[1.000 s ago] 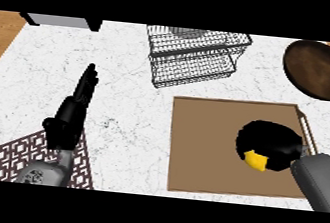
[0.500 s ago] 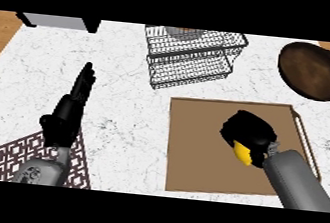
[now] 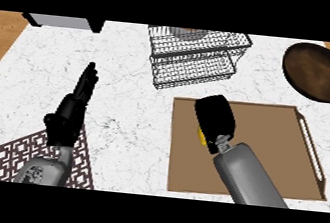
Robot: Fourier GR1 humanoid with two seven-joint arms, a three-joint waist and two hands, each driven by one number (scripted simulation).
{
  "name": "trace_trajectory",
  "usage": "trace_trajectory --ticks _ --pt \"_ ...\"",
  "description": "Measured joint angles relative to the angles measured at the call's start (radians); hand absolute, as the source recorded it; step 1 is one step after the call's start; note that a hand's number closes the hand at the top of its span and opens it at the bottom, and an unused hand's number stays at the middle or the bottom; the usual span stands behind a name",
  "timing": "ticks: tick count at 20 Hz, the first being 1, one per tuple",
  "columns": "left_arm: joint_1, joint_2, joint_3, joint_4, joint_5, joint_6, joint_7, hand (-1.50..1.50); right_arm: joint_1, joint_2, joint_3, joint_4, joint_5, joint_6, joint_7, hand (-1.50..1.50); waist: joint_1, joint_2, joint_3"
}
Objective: Pick the lemon from the tray and place it in the tiered basket
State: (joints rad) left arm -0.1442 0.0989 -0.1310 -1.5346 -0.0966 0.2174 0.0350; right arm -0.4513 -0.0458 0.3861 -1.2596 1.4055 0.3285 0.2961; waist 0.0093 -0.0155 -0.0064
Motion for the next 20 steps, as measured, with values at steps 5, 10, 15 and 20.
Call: trace_trajectory --ticks 5,10,15,20 --pt "-0.006 -0.011 -0.011 -0.005 -0.008 0.005 0.011 0.00 -0.095 0.032 0.095 -0.161 -0.079 0.070 0.340 1.50 0.011 0.004 0.004" --pt "-0.013 -0.020 -0.011 -0.001 -0.014 0.011 0.010 0.00 -0.269 0.039 0.113 -0.325 -0.208 0.197 0.577 1.50 0.010 0.006 0.005" --pt "-0.019 -0.021 -0.006 0.003 -0.015 0.009 0.016 0.00 -0.439 0.034 0.047 -0.395 -0.341 0.259 0.657 1.50 0.006 0.008 0.005" --pt "-0.026 -0.022 0.001 0.024 -0.012 0.000 -0.003 0.00 -0.588 0.033 -0.038 -0.344 -0.469 0.232 0.721 1.50 0.011 0.011 0.005"
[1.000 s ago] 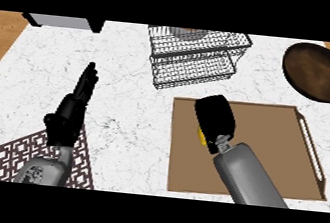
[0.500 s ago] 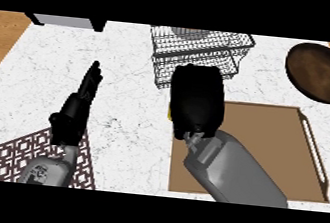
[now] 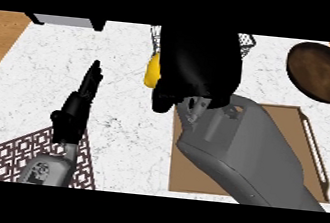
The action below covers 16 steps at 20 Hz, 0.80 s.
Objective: Pick the lemon from the tray and place it in the tiered basket
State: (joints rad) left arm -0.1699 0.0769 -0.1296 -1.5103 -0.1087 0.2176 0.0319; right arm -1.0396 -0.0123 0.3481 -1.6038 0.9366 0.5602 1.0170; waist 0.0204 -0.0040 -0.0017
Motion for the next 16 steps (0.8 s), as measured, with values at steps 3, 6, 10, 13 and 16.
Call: trace_trajectory --ticks 3,6,10,13,16 --pt "0.003 0.001 0.000 -0.015 -0.002 0.000 0.008 0.00 -0.053 0.002 -0.055 0.056 -0.059 -0.044 0.018 1.50 0.004 0.002 0.000" --pt "0.002 -0.005 -0.001 -0.004 -0.006 -0.001 0.002 0.00 -0.121 0.004 -0.087 0.148 -0.070 -0.073 0.007 1.50 0.001 0.004 0.000" --pt "-0.005 -0.009 0.005 -0.002 -0.008 0.000 -0.002 0.00 -0.172 0.006 -0.118 0.268 -0.042 -0.134 -0.020 1.50 -0.001 0.006 0.001" --pt "0.002 -0.002 0.005 -0.025 -0.010 -0.006 0.013 0.00 -0.190 -0.004 -0.131 0.364 -0.001 -0.185 -0.058 1.50 -0.001 0.006 0.001" --pt "0.016 -0.002 0.006 -0.032 -0.009 -0.011 0.008 0.00 -0.229 -0.029 -0.166 0.465 0.025 -0.217 -0.104 1.50 -0.001 0.007 0.001"
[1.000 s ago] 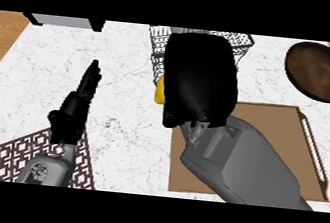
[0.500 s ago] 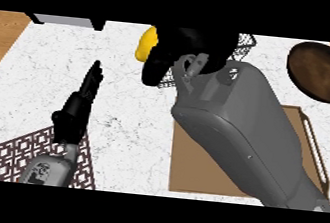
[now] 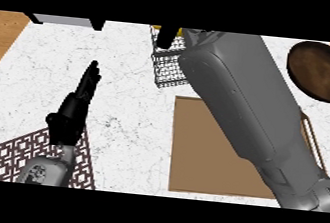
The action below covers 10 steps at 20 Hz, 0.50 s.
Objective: Pick the lemon from the tray and place it in the tiered basket
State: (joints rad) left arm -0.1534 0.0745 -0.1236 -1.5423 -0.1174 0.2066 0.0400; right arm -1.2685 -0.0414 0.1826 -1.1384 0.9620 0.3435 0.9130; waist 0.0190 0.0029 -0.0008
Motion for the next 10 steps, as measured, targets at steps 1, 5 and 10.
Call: trace_trajectory --ticks 1,5,10 --pt "0.004 0.004 0.007 0.000 0.003 -0.003 -0.008 0.00 -0.002 -0.003 -0.001 0.025 0.013 -0.013 -0.011 1.50 -0.001 0.000 0.000" --pt "-0.006 -0.009 0.010 0.025 0.003 -0.004 -0.019 0.00 -0.025 -0.029 -0.022 0.131 0.045 -0.060 -0.070 1.50 -0.004 0.001 0.000" --pt "-0.018 -0.006 0.018 0.023 -0.001 -0.007 -0.016 0.00 -0.029 -0.048 -0.070 0.264 0.059 -0.151 -0.136 -1.50 0.000 0.003 0.000"
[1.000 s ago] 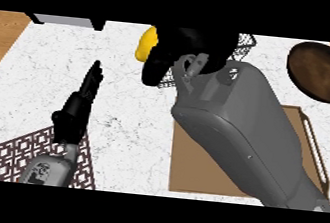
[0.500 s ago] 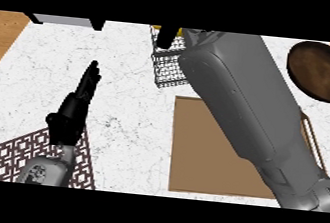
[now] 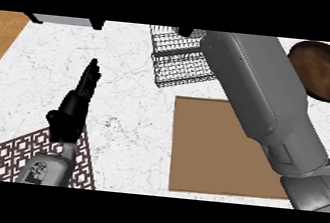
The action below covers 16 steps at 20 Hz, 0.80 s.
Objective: Pick the lemon from the tray and place it in the tiered basket
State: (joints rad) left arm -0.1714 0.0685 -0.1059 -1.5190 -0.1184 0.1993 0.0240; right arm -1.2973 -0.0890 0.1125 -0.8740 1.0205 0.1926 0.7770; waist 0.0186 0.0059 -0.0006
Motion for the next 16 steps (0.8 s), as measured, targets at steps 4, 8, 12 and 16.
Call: trace_trajectory --ticks 4,8,12,16 --pt "0.011 -0.006 -0.008 -0.010 -0.006 0.003 0.001 0.00 0.029 0.011 -0.091 0.058 -0.045 -0.109 -0.009 -1.50 0.003 0.001 0.000" --pt "0.007 -0.001 -0.001 -0.018 -0.007 0.000 0.013 0.00 0.040 0.022 -0.158 0.081 -0.098 -0.184 -0.055 -1.50 0.001 0.000 0.001" --pt "0.009 -0.008 -0.005 -0.028 -0.012 0.005 0.024 0.00 0.049 0.019 -0.225 0.059 -0.145 -0.279 -0.086 -1.50 -0.004 -0.002 0.001" --pt "0.027 -0.006 -0.004 -0.043 -0.014 0.005 0.029 0.00 0.082 -0.008 -0.278 -0.011 -0.167 -0.363 -0.068 -1.50 -0.014 -0.007 0.001"
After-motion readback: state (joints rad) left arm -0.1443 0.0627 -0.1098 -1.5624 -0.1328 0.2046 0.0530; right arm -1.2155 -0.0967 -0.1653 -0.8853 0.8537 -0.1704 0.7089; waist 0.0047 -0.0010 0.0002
